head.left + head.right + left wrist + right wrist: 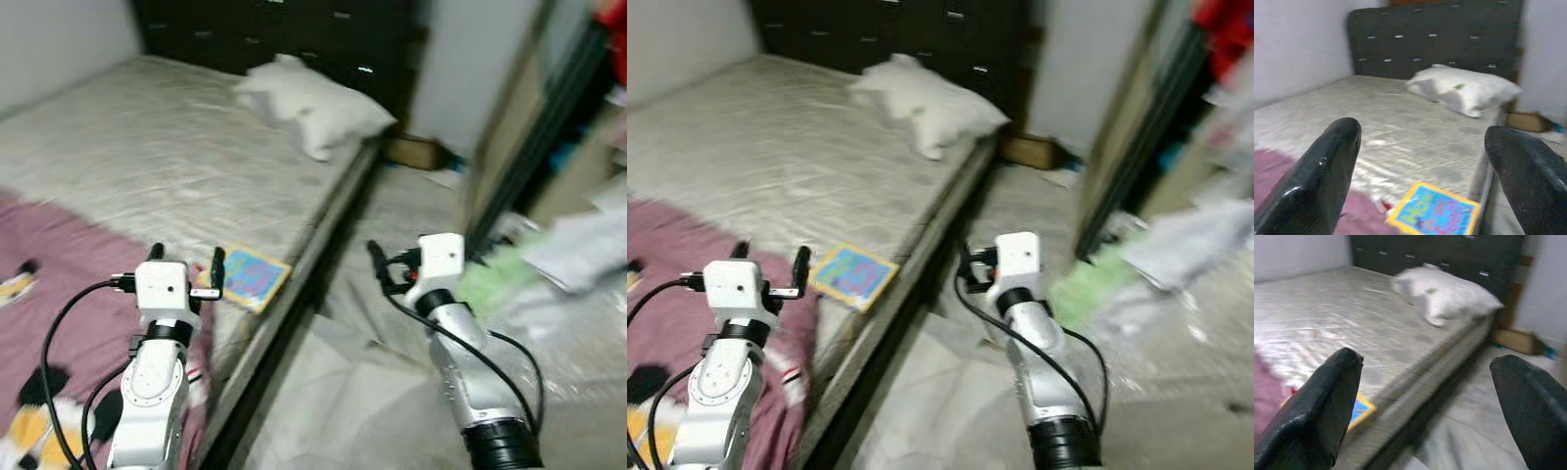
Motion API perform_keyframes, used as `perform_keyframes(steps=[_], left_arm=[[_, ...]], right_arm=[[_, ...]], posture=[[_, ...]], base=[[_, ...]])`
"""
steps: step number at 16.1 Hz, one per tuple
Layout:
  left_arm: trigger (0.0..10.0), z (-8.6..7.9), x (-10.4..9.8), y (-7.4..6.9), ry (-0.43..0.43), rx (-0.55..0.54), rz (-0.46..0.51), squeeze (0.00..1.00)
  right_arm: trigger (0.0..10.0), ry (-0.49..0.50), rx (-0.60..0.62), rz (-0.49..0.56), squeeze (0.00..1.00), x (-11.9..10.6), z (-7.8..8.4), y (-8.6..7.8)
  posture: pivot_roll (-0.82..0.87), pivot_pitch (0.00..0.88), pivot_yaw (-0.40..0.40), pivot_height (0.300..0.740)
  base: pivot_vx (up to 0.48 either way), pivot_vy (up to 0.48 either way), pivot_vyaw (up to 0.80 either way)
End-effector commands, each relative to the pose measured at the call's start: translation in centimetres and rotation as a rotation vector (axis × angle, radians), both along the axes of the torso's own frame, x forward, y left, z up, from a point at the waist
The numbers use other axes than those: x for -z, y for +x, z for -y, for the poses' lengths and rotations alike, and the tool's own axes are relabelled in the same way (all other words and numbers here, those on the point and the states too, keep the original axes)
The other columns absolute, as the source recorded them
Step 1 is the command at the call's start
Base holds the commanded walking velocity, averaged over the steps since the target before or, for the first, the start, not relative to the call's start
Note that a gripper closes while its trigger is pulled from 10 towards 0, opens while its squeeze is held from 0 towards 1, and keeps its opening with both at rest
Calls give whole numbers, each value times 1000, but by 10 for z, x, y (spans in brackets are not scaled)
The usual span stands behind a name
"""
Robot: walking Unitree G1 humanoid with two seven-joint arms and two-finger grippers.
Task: Clean up the room
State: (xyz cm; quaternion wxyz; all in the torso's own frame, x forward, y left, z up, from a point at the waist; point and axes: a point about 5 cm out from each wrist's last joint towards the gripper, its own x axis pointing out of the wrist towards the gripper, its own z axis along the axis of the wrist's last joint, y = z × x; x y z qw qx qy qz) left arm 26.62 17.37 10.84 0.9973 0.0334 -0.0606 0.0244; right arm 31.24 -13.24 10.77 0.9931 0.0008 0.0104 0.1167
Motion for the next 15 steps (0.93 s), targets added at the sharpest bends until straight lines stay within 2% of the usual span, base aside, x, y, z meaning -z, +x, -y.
perform_keyframes(steps=[1,4,5,7,13,15], left_arm=[[10000,6,-10,1,-18,30,26,0],[10000,9,-8,-7,-48,41,15,0],[10000,11,-6,-8,-32,47,5,0],[10000,20,-4,-5,-26,73,-20,0],[10000,26,-8,-2,-4,115,-16,0],[10000,28,-9,-1,-4,117,-12,0]], right_arm=[[10000,-4,-23,15,0,-4,-3,0],[10000,-62,-81,23,0,4,-13,-9],[10000,-64,-77,21,0,5,-14,-10],[10000,-55,-74,18,0,7,-15,-11],[10000,-61,-86,3,0,12,-17,-17],[10000,-65,-113,0,0,13,-20,-18]], posture=[[-68,0,-40,740],[-64,0,-39,740],[-72,0,-34,740],[-89,9,-12,740],[-82,39,-22,740],[-80,43,-32,740]], base=[[0,0,794],[0,0,790],[0,0,794],[0,0,788],[0,0,793],[0,0,0]])
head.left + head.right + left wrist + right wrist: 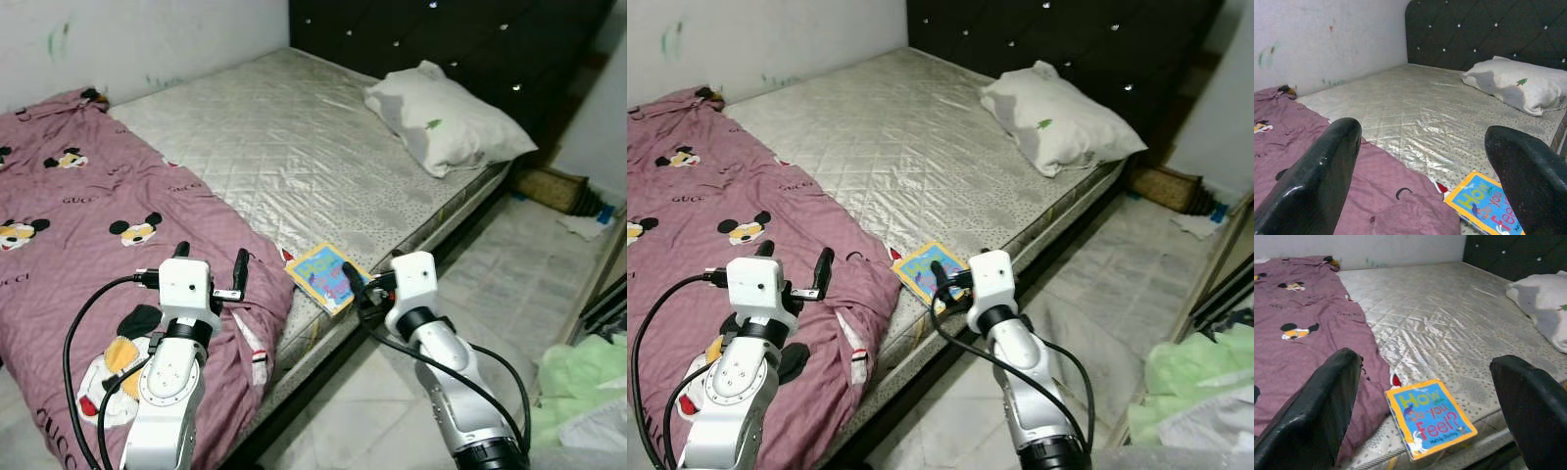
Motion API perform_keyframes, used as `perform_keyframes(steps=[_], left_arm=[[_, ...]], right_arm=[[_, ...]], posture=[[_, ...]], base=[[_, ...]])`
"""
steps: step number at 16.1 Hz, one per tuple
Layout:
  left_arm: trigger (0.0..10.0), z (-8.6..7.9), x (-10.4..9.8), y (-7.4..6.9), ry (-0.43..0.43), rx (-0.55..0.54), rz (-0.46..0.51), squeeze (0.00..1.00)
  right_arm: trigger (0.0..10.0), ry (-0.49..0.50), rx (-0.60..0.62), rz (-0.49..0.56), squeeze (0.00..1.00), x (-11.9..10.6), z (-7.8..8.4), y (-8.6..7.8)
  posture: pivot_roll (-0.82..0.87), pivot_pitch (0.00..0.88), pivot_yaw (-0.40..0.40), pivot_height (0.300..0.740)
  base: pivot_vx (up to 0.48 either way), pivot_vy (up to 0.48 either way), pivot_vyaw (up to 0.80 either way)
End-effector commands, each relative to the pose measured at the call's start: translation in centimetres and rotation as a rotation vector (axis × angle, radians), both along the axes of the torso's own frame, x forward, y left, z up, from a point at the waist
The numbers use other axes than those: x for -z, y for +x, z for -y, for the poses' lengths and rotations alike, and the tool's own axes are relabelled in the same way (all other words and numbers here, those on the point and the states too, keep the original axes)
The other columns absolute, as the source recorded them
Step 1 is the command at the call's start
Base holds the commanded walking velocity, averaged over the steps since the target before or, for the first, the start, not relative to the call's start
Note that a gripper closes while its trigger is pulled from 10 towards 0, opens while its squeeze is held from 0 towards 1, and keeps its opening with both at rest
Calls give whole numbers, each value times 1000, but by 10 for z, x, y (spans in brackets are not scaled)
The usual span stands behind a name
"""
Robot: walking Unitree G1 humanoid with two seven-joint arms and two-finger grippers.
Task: Clean up the room
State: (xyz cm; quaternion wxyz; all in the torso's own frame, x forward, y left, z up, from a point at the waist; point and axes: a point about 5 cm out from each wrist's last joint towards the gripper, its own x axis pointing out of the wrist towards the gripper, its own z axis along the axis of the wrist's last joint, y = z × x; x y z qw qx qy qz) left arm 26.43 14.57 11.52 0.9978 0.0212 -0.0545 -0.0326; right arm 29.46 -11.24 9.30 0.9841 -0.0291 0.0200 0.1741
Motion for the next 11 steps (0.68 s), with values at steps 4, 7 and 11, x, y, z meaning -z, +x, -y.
perform_keyframes(steps=[4,7,11], left_arm=[[10000,6,4,-1,-22,-13,-22,0],[10000,9,4,5,-52,-8,-23,0],[10000,11,2,7,-42,-4,-20,0]], right_arm=[[10000,-17,-22,17,0,-1,-2,-4],[10000,-16,-23,11,0,0,-1,-3],[10000,-22,-27,14,0,-1,-1,-2]], posture=[[-94,44,-35,740],[-103,51,-32,740],[-103,56,-38,740]], base=[[0,0,763],[0,0,763],[0,0,763]])
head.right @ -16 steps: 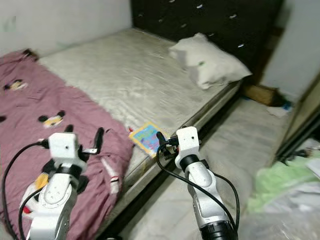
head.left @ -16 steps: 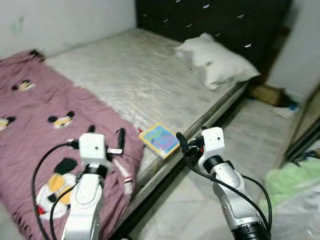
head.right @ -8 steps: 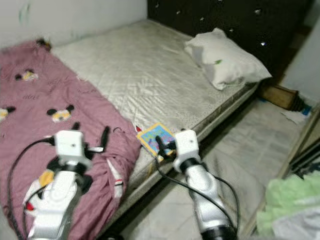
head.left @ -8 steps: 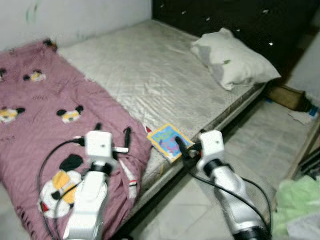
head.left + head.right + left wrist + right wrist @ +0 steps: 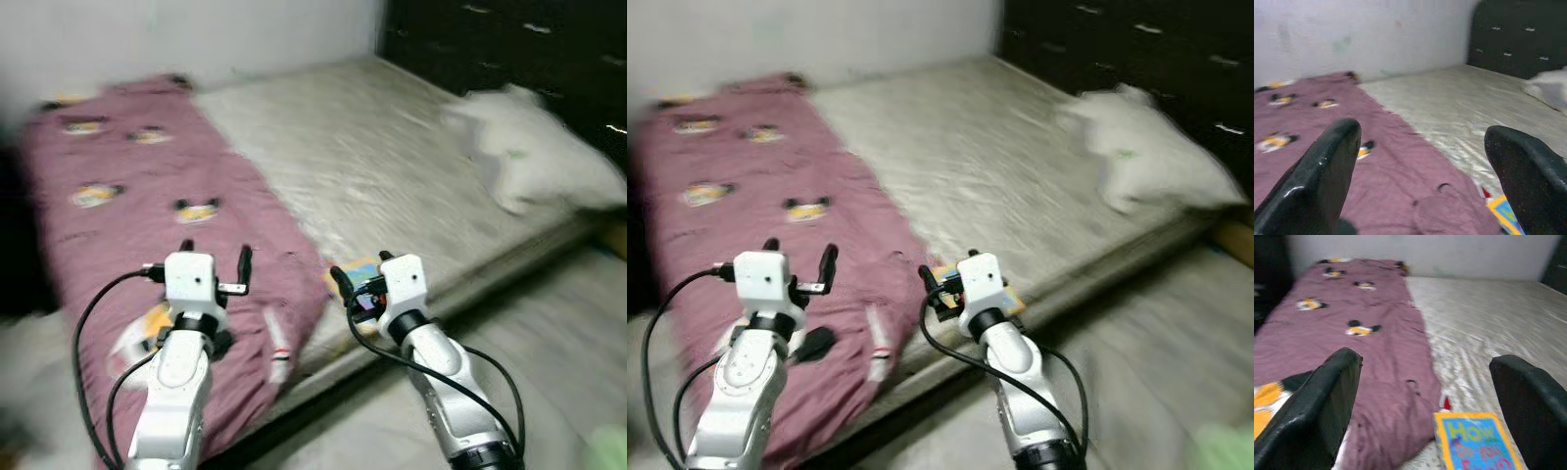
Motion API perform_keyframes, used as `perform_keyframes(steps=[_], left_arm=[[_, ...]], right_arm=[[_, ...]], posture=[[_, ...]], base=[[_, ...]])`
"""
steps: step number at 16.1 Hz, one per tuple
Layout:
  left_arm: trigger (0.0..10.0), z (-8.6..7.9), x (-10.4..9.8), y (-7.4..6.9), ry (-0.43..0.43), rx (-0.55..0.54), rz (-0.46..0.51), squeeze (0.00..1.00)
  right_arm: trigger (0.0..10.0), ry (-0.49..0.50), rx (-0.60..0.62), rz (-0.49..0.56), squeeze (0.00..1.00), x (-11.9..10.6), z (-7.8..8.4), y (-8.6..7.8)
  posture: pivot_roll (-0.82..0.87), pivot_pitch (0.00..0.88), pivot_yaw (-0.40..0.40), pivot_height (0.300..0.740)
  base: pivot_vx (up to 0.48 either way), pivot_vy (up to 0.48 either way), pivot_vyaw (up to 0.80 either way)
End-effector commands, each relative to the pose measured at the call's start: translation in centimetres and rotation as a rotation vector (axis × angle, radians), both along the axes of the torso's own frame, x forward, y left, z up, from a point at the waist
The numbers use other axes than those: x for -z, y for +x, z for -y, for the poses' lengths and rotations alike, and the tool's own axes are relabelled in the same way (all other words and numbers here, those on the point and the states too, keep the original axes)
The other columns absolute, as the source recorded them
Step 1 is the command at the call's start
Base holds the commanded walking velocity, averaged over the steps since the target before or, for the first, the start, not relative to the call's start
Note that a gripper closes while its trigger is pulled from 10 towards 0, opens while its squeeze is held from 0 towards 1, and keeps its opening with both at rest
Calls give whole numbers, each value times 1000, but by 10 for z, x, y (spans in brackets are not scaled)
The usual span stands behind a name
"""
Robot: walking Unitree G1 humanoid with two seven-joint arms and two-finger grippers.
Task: Clean up the room
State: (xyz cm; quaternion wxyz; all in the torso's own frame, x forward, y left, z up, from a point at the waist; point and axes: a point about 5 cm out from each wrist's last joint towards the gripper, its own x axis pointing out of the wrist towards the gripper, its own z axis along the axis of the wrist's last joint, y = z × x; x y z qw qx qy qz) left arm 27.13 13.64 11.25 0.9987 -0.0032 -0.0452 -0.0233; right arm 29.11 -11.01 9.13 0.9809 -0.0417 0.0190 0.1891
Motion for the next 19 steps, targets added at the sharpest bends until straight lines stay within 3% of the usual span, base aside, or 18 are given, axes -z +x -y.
perform_keyframes(steps=[1,5,8,13,19], left_arm=[[10000,2,0,0,7,10,-3,0],[10000,3,0,-2,39,14,5,0],[10000,-6,1,0,41,-62,-2,0],[10000,-20,5,-7,10,-91,-34,0],[10000,-11,1,-2,-3,-43,-25,0]], right_arm=[[10000,3,3,5,0,-2,2,2],[10000,15,10,0,0,-3,1,4],[10000,58,64,6,0,-6,3,8],[10000,108,125,16,0,-8,6,11],[10000,91,109,7,0,-5,2,13]], posture=[[-102,58,-44,740],[-96,63,-44,740],[-92,65,-36,740],[-78,65,-32,740],[-77,62,-28,740]], base=[[0,0,763],[0,0,769],[0,0,717],[0,0,0],[0,0,0]])
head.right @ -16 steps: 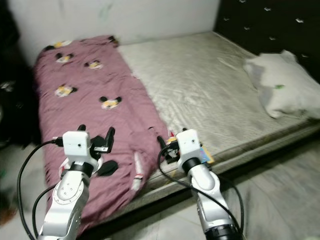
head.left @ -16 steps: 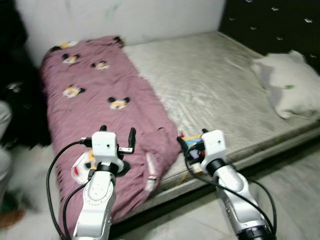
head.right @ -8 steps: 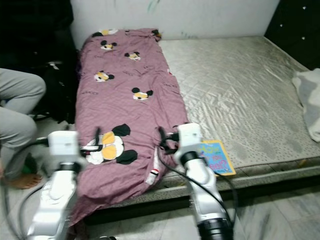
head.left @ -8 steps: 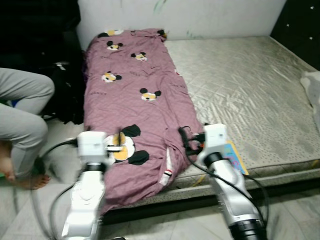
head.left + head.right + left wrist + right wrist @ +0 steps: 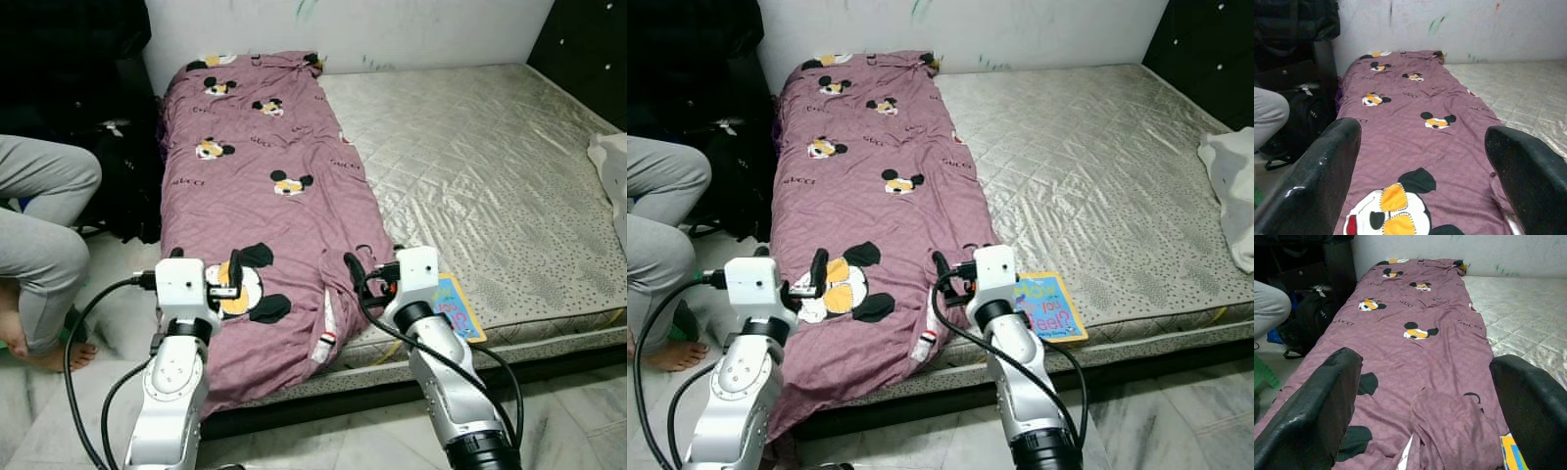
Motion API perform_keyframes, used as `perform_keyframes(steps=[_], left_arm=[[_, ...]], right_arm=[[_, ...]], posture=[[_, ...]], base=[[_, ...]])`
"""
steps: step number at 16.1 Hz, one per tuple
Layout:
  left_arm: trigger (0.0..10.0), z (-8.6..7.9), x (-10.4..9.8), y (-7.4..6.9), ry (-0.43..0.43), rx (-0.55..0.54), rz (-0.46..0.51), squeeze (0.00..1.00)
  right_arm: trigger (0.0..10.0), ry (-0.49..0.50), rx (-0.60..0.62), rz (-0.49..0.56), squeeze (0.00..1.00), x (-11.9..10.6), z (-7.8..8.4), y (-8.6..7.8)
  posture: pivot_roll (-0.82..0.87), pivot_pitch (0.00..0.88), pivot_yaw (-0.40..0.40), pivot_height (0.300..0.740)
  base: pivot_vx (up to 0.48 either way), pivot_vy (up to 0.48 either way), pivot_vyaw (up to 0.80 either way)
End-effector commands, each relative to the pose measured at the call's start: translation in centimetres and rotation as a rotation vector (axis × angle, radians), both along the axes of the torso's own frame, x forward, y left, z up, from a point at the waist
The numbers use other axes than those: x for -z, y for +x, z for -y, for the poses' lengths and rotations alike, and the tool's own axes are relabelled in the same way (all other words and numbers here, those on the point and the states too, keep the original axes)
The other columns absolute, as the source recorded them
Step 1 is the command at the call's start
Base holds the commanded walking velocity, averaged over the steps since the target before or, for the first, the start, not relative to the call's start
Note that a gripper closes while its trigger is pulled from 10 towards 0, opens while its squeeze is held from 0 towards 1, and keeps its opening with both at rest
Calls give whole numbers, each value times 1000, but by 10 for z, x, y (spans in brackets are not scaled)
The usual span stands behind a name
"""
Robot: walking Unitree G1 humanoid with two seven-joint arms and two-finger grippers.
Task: Clean up the room
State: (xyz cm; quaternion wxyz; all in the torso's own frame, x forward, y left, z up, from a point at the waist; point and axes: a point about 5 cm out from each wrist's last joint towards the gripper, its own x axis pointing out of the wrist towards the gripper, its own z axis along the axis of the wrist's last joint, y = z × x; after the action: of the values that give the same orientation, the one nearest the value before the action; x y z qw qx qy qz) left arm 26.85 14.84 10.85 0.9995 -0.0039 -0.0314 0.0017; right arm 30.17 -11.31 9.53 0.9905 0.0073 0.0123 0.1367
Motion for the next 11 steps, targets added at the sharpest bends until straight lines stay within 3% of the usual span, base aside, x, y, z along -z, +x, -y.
perform_keyframes(steps=[1,7,11], left_arm=[[10000,2,-3,2,0,18,4,0],[10000,6,-4,4,-12,36,6,0],[10000,8,-5,5,-12,38,19,0]], right_arm=[[10000,-32,0,14,0,-1,-2,2],[10000,-32,9,22,0,-1,-1,4],[10000,-33,7,21,0,0,0,5]], posture=[[-78,62,-27,740],[-78,54,-33,740],[-77,46,-34,740]], base=[[0,0,800],[0,0,691],[0,0,0]])
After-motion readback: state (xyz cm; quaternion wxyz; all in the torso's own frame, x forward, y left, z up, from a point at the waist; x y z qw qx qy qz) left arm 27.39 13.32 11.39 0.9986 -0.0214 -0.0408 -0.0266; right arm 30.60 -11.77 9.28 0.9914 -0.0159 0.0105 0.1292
